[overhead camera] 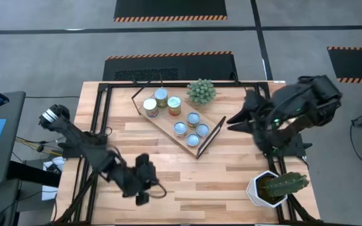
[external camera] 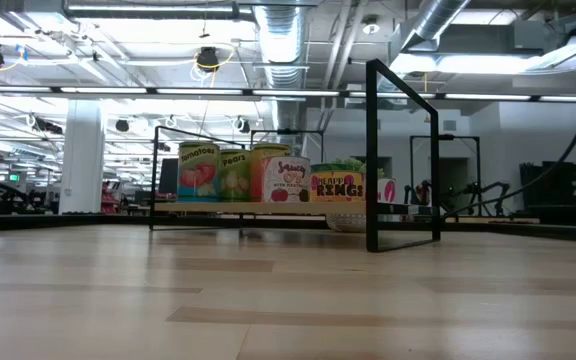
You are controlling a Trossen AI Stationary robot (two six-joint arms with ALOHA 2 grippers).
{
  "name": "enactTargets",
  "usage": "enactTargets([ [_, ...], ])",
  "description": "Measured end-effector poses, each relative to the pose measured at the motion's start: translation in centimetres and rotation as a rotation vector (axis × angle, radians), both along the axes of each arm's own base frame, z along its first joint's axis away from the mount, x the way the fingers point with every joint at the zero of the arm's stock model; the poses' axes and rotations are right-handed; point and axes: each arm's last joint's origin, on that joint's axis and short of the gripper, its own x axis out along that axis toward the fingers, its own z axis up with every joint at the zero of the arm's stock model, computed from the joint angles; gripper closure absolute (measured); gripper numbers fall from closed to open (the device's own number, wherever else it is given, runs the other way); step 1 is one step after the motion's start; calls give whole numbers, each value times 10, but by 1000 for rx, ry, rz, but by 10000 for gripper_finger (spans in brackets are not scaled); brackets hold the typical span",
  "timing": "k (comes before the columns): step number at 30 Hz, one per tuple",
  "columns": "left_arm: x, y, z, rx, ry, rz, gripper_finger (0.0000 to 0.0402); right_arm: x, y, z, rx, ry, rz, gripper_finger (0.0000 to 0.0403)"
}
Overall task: Pick and place cans onto a shelf
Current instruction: Return to Home Position
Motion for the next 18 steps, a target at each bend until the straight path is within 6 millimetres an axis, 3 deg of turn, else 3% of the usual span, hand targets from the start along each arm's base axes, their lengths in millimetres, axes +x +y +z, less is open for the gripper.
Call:
enactTargets([
  [4,-4,31,36,45,-110,-52,358,-21,-4,11,-38,-78,46,285],
  [8,-21,62,70,95,-239,-63,358,-36,-3,19,-88,-152,118,285],
  [12,-35,81,88,170,-344,-46,358,-36,2,15,-141,-186,176,285],
  [18,-45,89,91,221,-328,-51,358,-29,6,-19,-159,-171,210,285],
])
